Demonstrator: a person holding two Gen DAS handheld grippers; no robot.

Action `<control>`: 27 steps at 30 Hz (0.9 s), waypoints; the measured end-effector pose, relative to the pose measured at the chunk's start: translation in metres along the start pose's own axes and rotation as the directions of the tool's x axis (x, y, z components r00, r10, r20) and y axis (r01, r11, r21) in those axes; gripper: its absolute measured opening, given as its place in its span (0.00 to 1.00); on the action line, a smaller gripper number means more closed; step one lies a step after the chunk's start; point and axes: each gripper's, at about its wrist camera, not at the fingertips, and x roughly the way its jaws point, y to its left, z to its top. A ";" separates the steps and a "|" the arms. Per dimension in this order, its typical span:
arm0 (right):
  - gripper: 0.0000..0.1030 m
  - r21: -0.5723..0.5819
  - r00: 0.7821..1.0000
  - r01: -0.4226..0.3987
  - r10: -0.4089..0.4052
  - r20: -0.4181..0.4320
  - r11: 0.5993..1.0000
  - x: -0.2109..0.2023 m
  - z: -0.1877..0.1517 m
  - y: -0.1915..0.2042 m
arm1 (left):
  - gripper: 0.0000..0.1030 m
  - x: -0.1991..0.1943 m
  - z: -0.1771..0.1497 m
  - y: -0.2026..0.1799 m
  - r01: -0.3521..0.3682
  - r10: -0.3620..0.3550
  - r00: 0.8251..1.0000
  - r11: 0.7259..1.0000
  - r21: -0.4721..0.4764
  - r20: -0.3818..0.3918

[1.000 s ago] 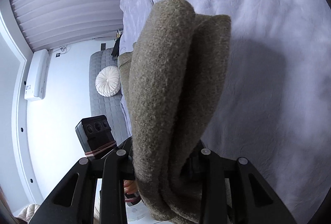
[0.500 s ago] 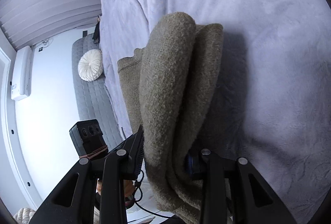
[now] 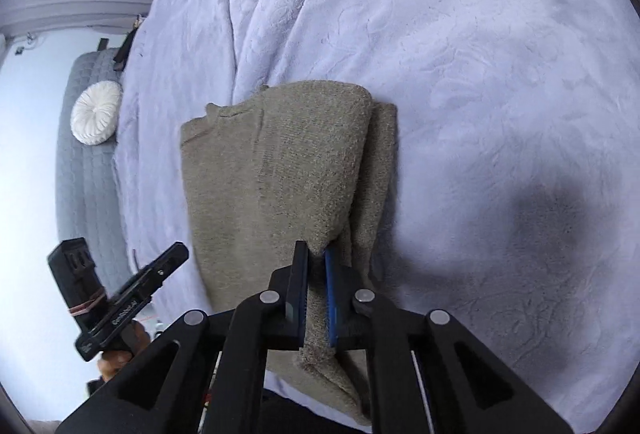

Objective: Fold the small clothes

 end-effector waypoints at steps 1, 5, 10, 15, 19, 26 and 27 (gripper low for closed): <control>0.08 -0.014 0.999 0.041 -0.041 -0.008 0.999 0.005 0.001 -0.001 | 0.32 0.006 -0.003 -0.001 -0.007 0.007 1.000 1.000 0.000 -0.007; 0.08 -0.025 0.996 0.084 -0.084 -0.029 0.996 0.020 -0.004 -0.022 | 0.32 0.010 -0.007 0.000 -0.006 0.006 1.000 1.000 -0.006 0.006; 0.09 -0.083 0.989 0.144 -0.145 -0.013 0.986 0.015 -0.009 -0.013 | 0.32 0.004 -0.012 -0.003 -0.031 0.030 1.000 0.999 0.018 0.008; 0.09 -0.150 0.980 0.196 -0.197 0.005 0.969 -0.010 -0.030 0.005 | 0.32 -0.012 -0.030 -0.004 -0.024 0.025 1.000 0.999 0.022 -0.007; 0.09 -0.181 0.989 0.147 -0.148 0.010 0.972 -0.029 -0.060 0.016 | 0.32 -0.018 -0.050 -0.008 0.009 -0.007 0.999 0.998 0.054 -0.040; 0.09 -0.255 0.970 0.192 -0.222 -0.096 0.948 0.013 -0.101 0.032 | 0.32 0.000 -0.083 -0.015 0.000 0.019 0.987 0.993 0.115 -0.161; 0.09 -0.253 0.965 0.210 -0.242 -0.099 0.944 0.016 -0.103 0.026 | 0.32 0.000 -0.085 -0.015 0.002 0.016 0.987 0.994 0.112 -0.163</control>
